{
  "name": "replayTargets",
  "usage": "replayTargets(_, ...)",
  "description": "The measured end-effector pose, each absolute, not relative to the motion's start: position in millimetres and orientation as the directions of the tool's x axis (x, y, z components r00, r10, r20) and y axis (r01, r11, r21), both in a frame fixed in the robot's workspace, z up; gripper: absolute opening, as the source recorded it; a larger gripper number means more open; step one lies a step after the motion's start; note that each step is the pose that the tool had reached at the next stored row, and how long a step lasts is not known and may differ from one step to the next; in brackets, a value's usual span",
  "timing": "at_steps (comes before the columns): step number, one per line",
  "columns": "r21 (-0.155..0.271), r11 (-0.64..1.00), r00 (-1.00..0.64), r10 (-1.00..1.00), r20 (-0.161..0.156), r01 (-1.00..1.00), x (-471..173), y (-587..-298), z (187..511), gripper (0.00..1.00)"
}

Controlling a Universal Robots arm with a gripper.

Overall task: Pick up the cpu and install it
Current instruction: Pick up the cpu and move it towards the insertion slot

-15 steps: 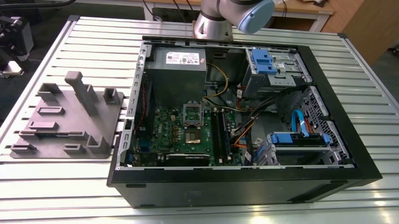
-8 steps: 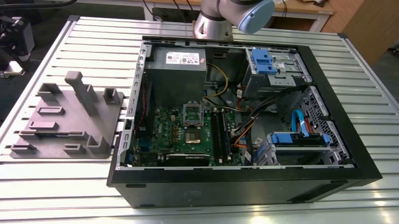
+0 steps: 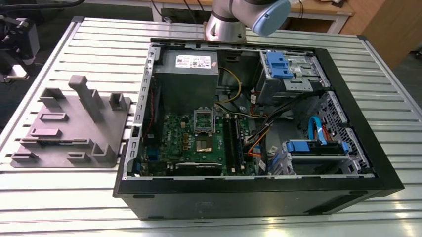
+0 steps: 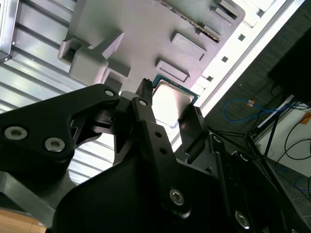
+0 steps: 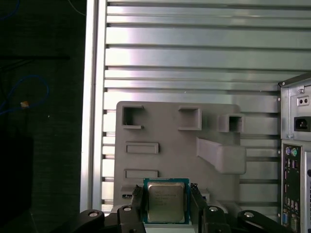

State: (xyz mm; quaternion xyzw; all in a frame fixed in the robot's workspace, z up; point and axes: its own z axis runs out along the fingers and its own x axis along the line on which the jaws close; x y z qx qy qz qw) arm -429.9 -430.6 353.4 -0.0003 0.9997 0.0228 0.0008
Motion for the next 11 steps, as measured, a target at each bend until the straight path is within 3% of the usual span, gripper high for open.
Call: replayTargets(11,0.046,0.999,-1.0,-0.001,0.0,-0.001,-408,-431,353,0.47)
